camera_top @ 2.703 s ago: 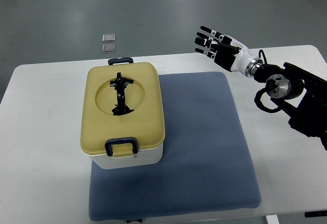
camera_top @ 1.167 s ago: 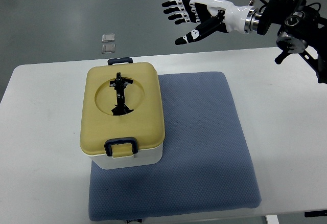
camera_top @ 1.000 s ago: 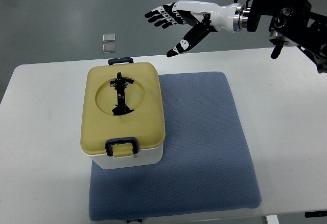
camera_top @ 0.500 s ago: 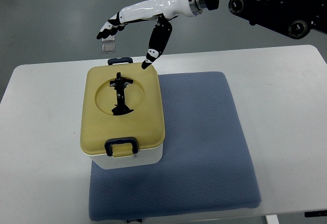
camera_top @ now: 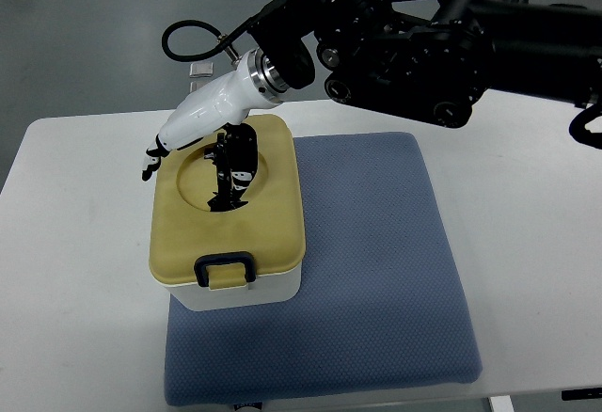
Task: Open white storage box with right hand
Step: 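Close the right hand fingers around the black handle on the lid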
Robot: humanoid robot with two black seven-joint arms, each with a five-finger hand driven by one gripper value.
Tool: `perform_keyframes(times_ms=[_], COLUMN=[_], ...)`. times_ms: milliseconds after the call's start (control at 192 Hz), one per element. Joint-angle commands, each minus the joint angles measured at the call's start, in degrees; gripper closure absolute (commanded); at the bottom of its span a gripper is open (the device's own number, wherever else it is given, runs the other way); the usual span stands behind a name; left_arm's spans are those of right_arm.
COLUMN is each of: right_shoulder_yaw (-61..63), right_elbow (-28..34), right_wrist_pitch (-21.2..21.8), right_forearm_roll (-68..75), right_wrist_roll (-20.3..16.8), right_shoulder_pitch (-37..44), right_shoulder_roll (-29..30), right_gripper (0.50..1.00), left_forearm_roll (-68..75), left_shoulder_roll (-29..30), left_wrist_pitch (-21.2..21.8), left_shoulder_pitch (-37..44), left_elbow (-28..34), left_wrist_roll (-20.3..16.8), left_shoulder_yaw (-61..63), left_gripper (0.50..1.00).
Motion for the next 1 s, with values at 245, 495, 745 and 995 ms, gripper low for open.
perform_keyframes(times_ms=[245, 495, 745, 995], right_shoulder_yaw=[-2.20, -2.37, -3.96, -4.75], right_elbow=[-0.21, -0.56, -2.23, -3.29], right_wrist_pitch=[-3.91, -3.74, -5.58, -8.66], right_forearm_roll=[-3.87, -4.92, -6.68, -9.49], right_wrist_roll=[5.62, 7.82, 9.58, 11.86], right_shoulder_pitch=[1.37, 1.99, 1.64, 1.73], right_shoulder_roll=[0.66, 0.57, 0.48, 0.39], right_gripper=[0.597, 0.597, 0.611, 0.668], left_forearm_roll=[0.00, 0.00, 0.00, 0.00], left_shoulder_roll=[0.00, 0.00, 0.00, 0.00], left_wrist_pitch=[-0.01, -0.01, -0.01, -0.01], left_shoulder_pitch=[-0.02, -0.02, -0.02, -0.02], left_elbow=[0.00, 0.00, 0.00, 0.00], left_wrist_roll=[-0.02, -0.02, -0.02, -0.02], left_shoulder_yaw=[0.00, 0.00, 0.00, 0.00], left_gripper=[0.500, 0.500, 0.500, 0.500])
